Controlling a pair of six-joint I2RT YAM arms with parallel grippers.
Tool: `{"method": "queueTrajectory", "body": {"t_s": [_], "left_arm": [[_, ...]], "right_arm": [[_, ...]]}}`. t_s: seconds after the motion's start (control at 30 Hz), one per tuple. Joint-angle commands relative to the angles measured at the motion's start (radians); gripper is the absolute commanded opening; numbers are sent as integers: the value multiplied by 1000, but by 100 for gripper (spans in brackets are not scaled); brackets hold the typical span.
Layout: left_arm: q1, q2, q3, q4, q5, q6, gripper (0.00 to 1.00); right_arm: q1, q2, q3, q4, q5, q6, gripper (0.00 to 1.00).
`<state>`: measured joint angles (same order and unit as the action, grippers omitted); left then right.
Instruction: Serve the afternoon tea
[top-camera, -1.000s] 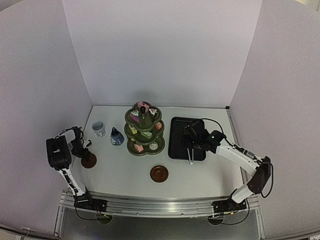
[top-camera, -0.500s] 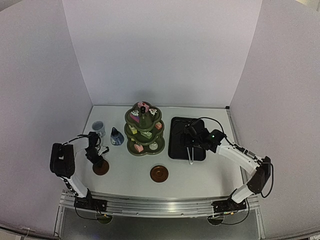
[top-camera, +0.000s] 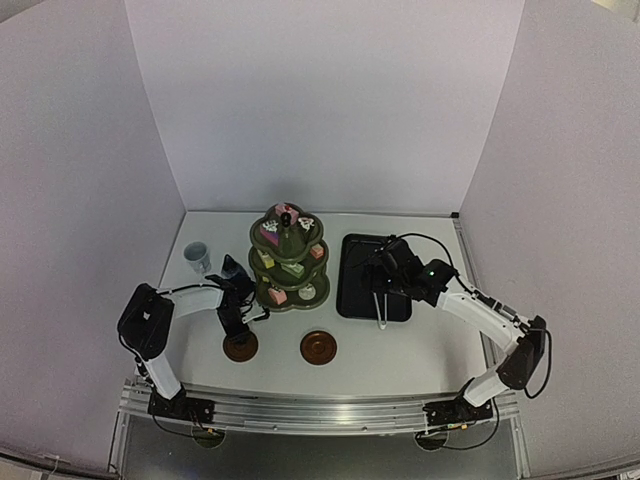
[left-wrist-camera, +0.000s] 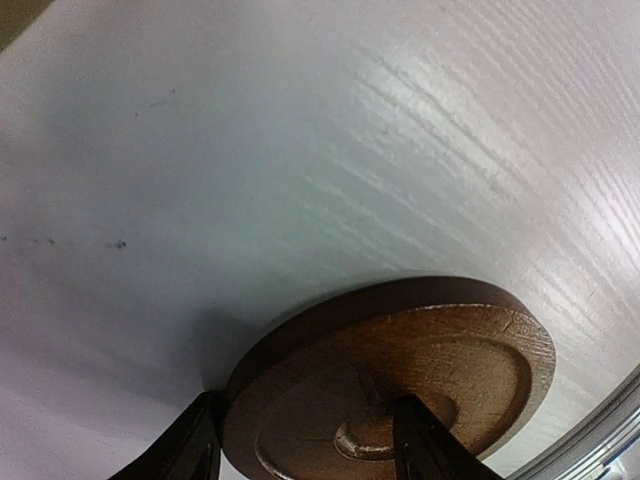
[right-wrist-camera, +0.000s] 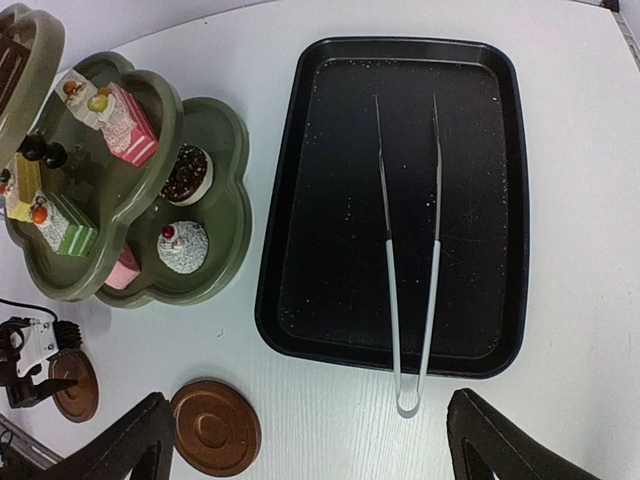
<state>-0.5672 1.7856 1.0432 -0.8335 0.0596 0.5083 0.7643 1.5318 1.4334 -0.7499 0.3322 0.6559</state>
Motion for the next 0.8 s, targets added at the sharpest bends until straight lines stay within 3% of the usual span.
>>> {"method": "queueTrajectory", "body": {"t_s": [0.0, 0.2, 0.43, 0.77], "left_arm": [[-29, 81, 36, 129, 13, -41, 58], [-44, 87, 73, 139, 20, -52, 60], [-134, 113, 89, 153, 34, -51, 60], [-140, 107, 72, 142, 31, -43, 60]], "right_arm": [[-2, -29, 27, 0, -5, 13, 92], [-2, -27, 28, 0, -2, 8, 92], [-2, -10, 53, 0, -6, -1, 92], [-2, -21, 35, 0, -7, 8, 92]]}}
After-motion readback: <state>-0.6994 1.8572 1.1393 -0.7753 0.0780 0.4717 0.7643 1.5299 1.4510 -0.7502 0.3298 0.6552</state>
